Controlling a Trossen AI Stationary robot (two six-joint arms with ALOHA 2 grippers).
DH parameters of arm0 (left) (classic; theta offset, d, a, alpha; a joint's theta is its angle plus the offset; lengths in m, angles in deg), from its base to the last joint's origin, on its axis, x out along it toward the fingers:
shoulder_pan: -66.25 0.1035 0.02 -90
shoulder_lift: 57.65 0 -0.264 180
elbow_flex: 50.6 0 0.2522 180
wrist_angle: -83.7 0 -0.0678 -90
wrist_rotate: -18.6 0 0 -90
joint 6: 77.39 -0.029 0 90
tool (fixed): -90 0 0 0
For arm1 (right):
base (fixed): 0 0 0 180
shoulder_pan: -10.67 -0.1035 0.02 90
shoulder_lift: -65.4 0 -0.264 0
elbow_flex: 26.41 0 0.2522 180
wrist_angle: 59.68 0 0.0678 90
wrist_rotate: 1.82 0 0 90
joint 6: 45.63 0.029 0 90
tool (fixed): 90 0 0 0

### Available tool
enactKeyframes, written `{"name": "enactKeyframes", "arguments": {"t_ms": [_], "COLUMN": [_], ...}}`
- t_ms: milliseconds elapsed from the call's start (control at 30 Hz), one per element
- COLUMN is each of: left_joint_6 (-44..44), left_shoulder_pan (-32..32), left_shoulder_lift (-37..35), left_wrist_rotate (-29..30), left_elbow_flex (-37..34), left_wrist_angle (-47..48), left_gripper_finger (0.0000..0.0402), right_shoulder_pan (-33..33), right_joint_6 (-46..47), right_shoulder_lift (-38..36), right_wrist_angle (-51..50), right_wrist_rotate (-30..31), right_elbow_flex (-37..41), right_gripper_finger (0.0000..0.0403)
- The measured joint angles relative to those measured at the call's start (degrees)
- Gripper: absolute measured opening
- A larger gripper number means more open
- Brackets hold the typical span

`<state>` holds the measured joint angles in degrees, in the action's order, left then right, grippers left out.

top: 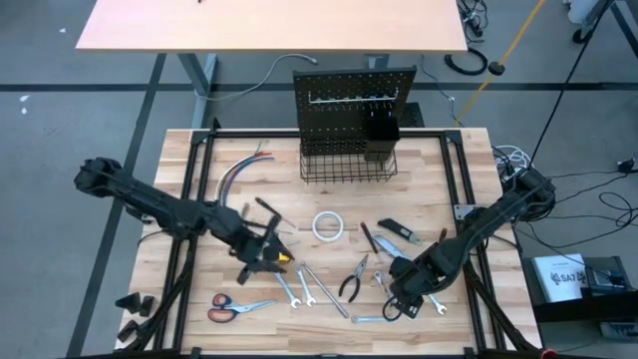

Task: Hang tools onto peg board
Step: Put the wrench into the black bin on the peg board

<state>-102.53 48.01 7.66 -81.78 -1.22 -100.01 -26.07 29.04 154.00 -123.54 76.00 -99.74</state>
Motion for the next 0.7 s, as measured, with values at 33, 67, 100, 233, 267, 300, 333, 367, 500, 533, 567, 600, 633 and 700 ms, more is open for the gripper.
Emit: {"name": "enactKeyframes", "arguments": {"t_ms": [33, 67, 100, 233, 267, 300, 333, 367, 500, 533, 567, 600, 633, 700], "left_joint_6": [-0.6, -0.7, -0.7, 1.1, 2.5, 3.5, 3.7, 3.7, 3.8, 3.8, 3.8, 3.8, 4.4, 7.6], "left_shoulder_pan": [0.0, -0.1, -0.1, -0.1, -0.1, -0.1, -0.1, -0.1, -0.4, -0.5, -0.6, -0.7, -0.8, -1.0], "left_shoulder_lift": [1.6, 3.2, 4.6, 9.3, 10.2, 10.8, 11.2, 11.5, 11.6, 11.6, 11.6, 11.6, 11.6, 12.0], "left_wrist_rotate": [0.0, 0.0, 0.1, 0.1, 0.1, 0.1, 0.1, 0.1, 0.2, 0.8, 1.9, 3.6, 5.3, 8.8], "left_elbow_flex": [0.7, 1.5, 2.3, 4.9, 5.3, 5.6, 6.0, 6.5, 7.7, 7.7, 7.7, 7.7, 7.7, 7.7], "left_wrist_angle": [1.5, 2.8, 4.3, 8.1, 8.2, 8.4, 8.6, 8.4, 7.8, 7.5, 7.0, 6.6, 6.2, 5.2], "left_gripper_finger": [0.0177, 0.0177, 0.0177, 0.0177, 0.0177, 0.0177, 0.0177, 0.0177, 0.0177, 0.0177, 0.0177, 0.0177, 0.0177, 0.0177], "right_shoulder_pan": [-0.6, -1.1, -1.7, -3.8, -4.2, -4.5, -4.8, -5.1, -5.9, -5.9, -5.9, -5.9, -5.9, -6.0], "right_joint_6": [0.6, 1.3, 1.9, 2.7, 2.7, 2.7, 2.7, 2.7, 1.4, 1.1, 1.1, 1.1, 1.1, 1.4], "right_shoulder_lift": [0.0, 0.0, 0.0, 0.0, 0.0, 0.0, 0.0, 0.0, 0.0, 0.0, 0.0, 0.0, 0.0, 0.0], "right_wrist_angle": [-1.6, -3.1, -4.1, -4.8, -4.7, -4.6, -4.7, -4.9, -6.3, -7.0, -7.3, -7.5, -7.5, -7.3], "right_wrist_rotate": [-0.5, -1.2, -1.5, -1.7, -1.7, -1.7, -1.5, -1.1, 4.6, 6.7, 8.3, 9.8, 10.7, 11.9], "right_elbow_flex": [0.0, 0.0, 0.0, 0.0, 0.0, 0.0, 0.0, 0.0, 0.0, 0.0, 0.0, 0.0, 0.1, 0.6], "right_gripper_finger": [0.0185, 0.0185, 0.0185, 0.0185, 0.0185, 0.0185, 0.0185, 0.0185, 0.0185, 0.0185, 0.0185, 0.0185, 0.0185, 0.0185]}}
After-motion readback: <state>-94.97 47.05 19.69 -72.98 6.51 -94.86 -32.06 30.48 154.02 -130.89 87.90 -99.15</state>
